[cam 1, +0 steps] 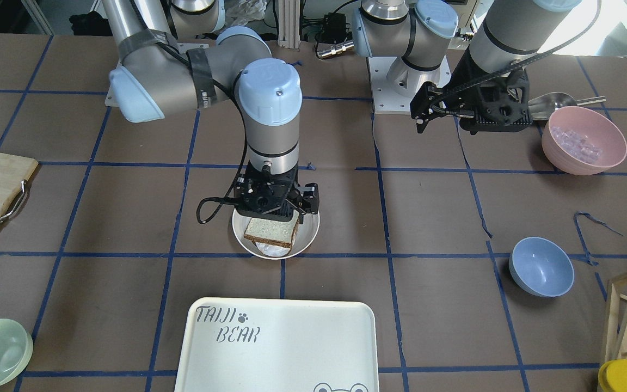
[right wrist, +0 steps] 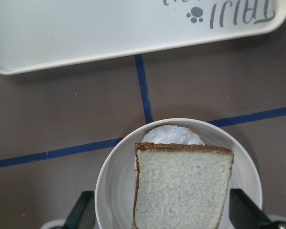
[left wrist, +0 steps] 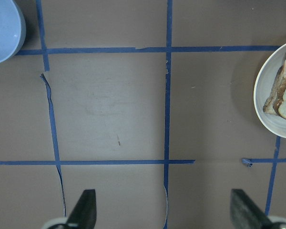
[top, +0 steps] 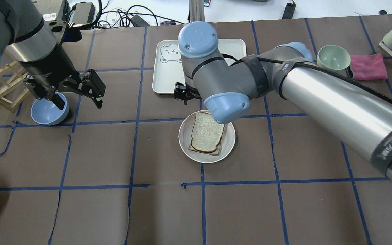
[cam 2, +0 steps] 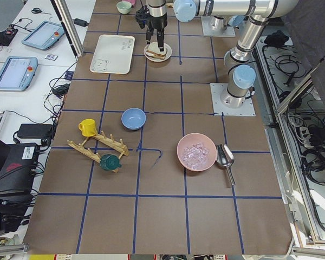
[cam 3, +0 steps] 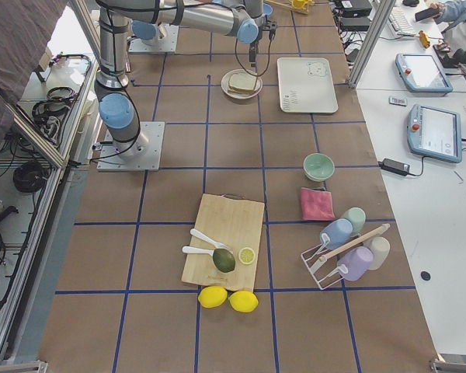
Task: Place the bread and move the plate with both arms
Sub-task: 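Open the right gripper and raise it away from the plate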
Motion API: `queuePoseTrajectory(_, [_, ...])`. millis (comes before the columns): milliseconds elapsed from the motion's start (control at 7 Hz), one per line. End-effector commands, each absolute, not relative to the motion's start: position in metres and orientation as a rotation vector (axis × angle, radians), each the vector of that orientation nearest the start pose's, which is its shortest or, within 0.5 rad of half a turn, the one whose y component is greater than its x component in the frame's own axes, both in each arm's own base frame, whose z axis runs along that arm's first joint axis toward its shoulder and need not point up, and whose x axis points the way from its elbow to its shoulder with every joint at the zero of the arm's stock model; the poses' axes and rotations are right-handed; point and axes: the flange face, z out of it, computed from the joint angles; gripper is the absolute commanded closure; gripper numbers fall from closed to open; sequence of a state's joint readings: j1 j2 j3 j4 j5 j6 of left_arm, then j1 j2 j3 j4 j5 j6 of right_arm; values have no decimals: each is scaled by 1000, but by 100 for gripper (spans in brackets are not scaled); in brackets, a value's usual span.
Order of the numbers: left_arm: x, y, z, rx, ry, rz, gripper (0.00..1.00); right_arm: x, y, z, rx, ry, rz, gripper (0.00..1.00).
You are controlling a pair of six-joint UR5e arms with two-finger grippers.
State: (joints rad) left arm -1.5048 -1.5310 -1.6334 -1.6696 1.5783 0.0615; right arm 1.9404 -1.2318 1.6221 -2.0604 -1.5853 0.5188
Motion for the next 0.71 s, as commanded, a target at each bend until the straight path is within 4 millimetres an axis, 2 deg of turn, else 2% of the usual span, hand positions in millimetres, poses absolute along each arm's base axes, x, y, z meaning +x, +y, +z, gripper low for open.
queuePoseTrajectory(0, [-101, -486, 448, -29, 3142, 104, 0, 251, -560, 381, 61, 3095, -82, 0])
queuePoseTrajectory(143, [-102, -490, 431, -12, 3144, 142, 0, 217, -557, 428, -3, 3101, -88, 0])
queuePoseTrajectory(286, [-107, -502, 419, -5, 3152, 72, 0, 190, -550, 456, -183, 3113, -54, 0])
queuePoseTrajectory(429, [-118, -509, 397, 4, 3234, 67, 0, 159, -552, 465, -357, 3096, -67, 0])
queuePoseTrajectory(571, [-129, -507, 367, -9, 3338, 157, 0, 137, -555, 474, -366, 3095, -98, 0])
